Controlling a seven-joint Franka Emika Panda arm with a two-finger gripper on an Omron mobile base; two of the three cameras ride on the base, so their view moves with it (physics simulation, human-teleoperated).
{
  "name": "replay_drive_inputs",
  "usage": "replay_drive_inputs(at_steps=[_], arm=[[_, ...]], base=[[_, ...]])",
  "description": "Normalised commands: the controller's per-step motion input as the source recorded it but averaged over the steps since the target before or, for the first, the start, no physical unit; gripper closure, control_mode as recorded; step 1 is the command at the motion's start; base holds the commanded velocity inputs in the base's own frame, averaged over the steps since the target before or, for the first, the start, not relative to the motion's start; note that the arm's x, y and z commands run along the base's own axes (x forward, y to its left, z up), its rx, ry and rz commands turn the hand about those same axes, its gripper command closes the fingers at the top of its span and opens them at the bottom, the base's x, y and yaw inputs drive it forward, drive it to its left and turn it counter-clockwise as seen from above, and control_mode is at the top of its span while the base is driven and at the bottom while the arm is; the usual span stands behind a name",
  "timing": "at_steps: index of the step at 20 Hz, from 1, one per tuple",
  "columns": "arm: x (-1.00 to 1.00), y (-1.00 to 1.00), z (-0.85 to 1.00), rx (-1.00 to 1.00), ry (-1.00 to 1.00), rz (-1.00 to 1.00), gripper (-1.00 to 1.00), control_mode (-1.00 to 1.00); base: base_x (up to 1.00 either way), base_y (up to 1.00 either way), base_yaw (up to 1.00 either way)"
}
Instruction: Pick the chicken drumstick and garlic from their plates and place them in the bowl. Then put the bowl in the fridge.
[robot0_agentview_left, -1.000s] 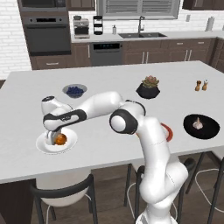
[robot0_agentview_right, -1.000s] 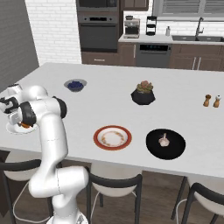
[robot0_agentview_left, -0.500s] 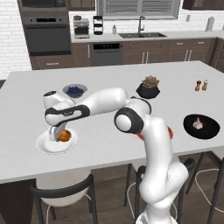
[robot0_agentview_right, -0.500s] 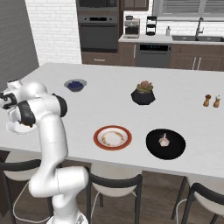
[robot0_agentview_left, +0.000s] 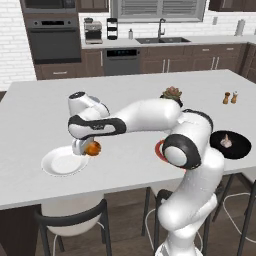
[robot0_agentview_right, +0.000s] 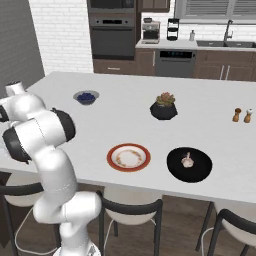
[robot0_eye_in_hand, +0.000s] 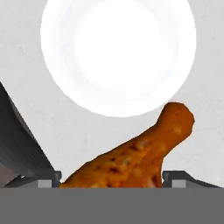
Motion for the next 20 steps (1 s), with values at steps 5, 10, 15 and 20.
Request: replay_drive_inputs(at_steps=[5,10,15,20], arm=[[-0.36,-1.00,0.57,0.06,-0.05,-0.15,1.00,-1.00],[-0.15,-1.00,0.36,0.02,0.00,-0.18,1.00,-1.00],[-0.02,-1.00,0.24,0.02,0.00,-0.24,1.00,-1.00],[0.00,-1.00,0.17,0.04,0.00,-0.31,1.00,-1.00]], base=[[0.00,0.00,0.00],[0.00,0.00,0.00],[0.00,0.00,0.00],[0.00,0.00,0.00]])
